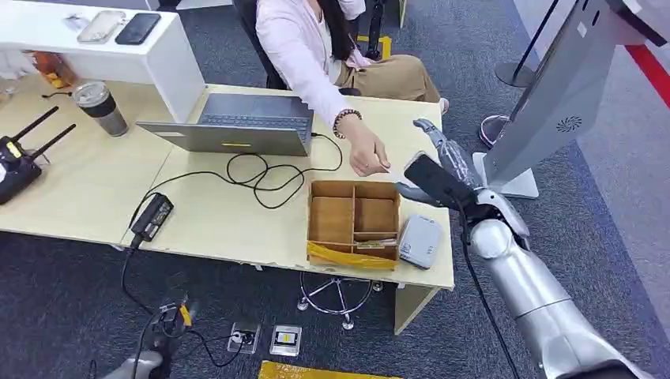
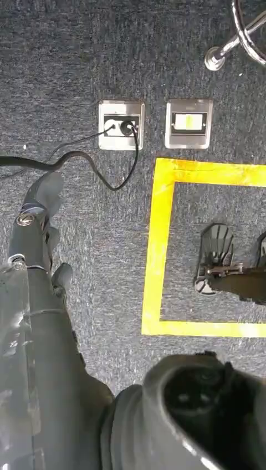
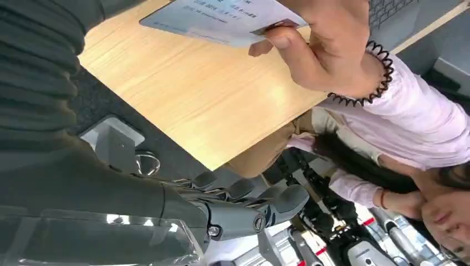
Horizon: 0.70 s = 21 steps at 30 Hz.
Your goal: Pass the card to the sensor for recognition and then transmit it.
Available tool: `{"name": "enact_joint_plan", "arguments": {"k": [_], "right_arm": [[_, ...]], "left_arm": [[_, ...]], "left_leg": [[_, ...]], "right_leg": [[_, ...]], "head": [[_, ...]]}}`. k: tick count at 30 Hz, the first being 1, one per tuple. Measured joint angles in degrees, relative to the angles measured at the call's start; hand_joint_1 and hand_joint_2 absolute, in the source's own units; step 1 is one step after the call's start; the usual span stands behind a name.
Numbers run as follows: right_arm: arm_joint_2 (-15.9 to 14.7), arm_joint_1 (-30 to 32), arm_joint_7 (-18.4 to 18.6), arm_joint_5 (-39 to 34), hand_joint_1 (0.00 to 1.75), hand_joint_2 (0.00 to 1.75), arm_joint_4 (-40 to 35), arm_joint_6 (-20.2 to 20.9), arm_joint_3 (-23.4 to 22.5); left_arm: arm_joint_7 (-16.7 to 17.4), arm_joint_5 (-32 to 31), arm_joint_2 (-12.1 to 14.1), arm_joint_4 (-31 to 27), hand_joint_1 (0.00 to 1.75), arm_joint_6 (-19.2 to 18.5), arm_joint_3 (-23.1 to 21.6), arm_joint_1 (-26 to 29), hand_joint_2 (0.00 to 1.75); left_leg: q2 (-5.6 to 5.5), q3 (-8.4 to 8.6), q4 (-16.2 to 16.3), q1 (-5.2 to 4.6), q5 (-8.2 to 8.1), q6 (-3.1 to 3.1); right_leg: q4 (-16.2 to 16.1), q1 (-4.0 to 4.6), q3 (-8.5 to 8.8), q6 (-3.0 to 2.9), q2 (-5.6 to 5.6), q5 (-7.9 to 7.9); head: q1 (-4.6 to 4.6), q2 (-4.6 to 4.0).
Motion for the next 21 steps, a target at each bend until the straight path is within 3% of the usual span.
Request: {"name": "enact_joint_plan", "arguments": {"k": [1,2,3,21], "right_arm": [[0.0,0.0,0.0,0.0,0.00,1.75,-0.3,0.0,0.1],[-0.2,0.1,0.1,0.0,0.58,1.75,-0.5,0.0,0.2],[-0.2,0.1,0.3,0.0,1.75,1.75,-0.8,0.0,0.3],[-1.9,0.8,3.6,-1.8,1.68,1.75,-6.4,0.3,1.9]], "left_arm": [[0.0,0.0,0.0,0.0,0.00,0.0,0.0,0.0,0.00],[0.0,0.0,0.0,0.0,0.00,0.0,0.0,0.0,0.00],[0.0,0.0,0.0,0.0,0.00,0.0,0.0,0.0,0.00],[0.0,0.0,0.3,0.0,0.00,-0.2,0.5,0.7,0.00]], "left_leg": [[0.00,0.00,0.0,0.00,0.00,0.00],[0.00,0.00,0.0,0.00,0.00,0.00],[0.01,0.00,0.0,0.00,0.00,0.00],[0.01,-0.01,0.0,0.00,0.00,0.00]], "right_leg": [[0.0,0.00,0.00,0.00,0.00,0.00],[0.0,0.00,0.00,0.00,0.00,0.00],[0.0,0.00,0.00,0.00,0.00,0.00],[0.0,0.00,-0.01,0.00,0.00,0.00]], "head": [[-0.02,0.00],[0.00,0.00],[-0.02,0.00],[-0.02,0.00]]}}
